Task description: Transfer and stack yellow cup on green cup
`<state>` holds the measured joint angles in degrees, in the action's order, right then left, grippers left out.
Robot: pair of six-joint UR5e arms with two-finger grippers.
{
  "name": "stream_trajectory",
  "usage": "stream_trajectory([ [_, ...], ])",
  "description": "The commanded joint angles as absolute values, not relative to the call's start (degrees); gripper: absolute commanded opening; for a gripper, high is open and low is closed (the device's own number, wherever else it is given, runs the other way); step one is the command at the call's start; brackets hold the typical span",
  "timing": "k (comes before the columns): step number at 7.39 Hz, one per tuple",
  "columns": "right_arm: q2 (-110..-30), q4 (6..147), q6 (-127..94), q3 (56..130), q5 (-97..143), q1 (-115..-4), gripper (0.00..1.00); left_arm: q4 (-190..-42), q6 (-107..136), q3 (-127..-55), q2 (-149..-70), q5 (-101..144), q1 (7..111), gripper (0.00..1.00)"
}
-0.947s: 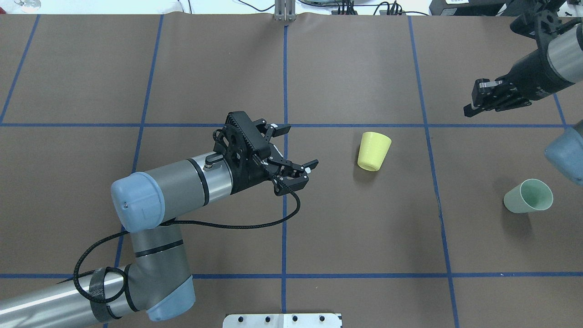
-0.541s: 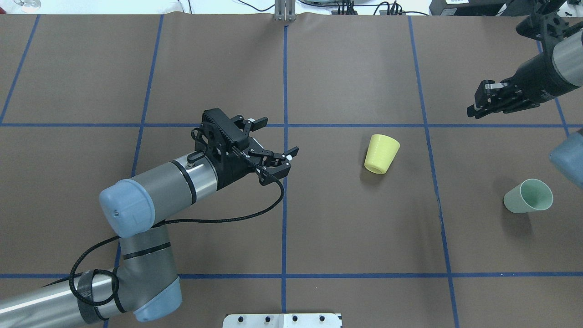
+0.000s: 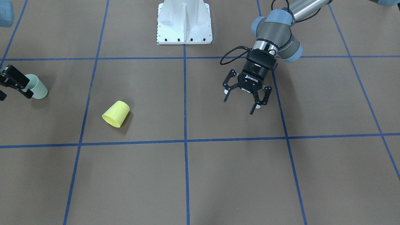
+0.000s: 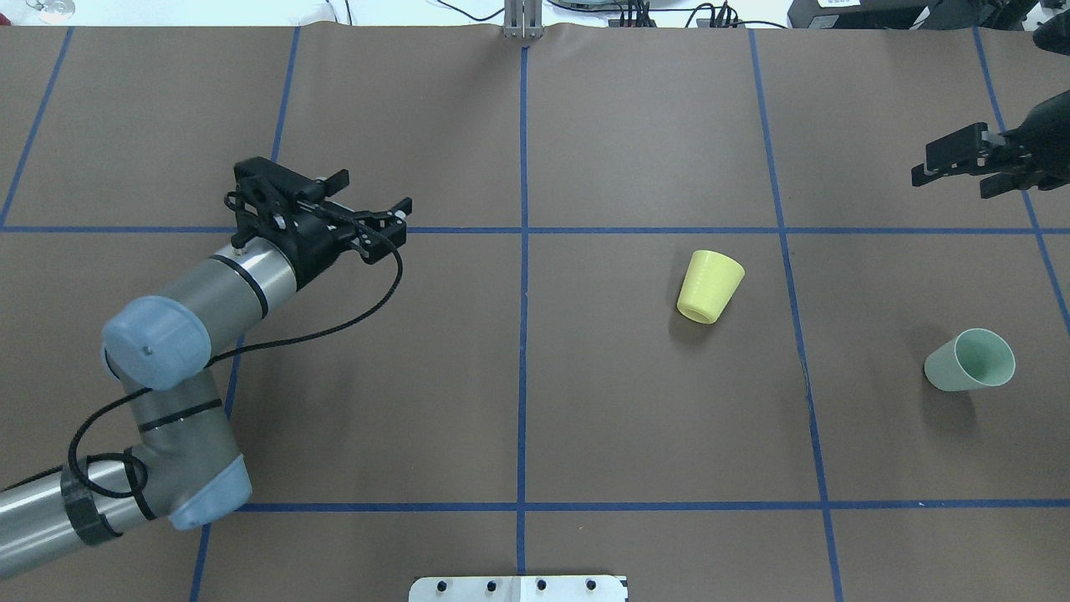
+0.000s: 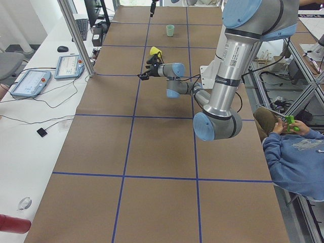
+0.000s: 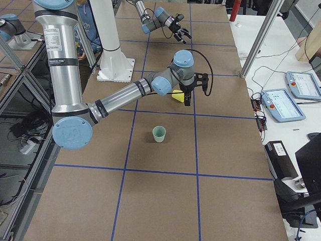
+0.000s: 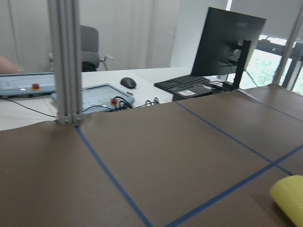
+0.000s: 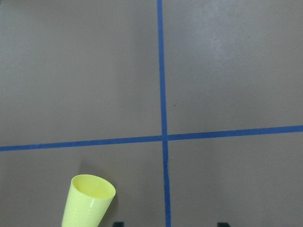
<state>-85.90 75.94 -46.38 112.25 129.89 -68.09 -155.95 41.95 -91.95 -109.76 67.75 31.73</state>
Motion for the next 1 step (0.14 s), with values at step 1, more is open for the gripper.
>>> stream_trajectory([
  [1, -88.06, 75.94, -40.10, 111.54, 129.11, -71.18, 1.00, -149.28, 42.36, -83.01, -109.42, 76.24, 43.36, 1.00],
])
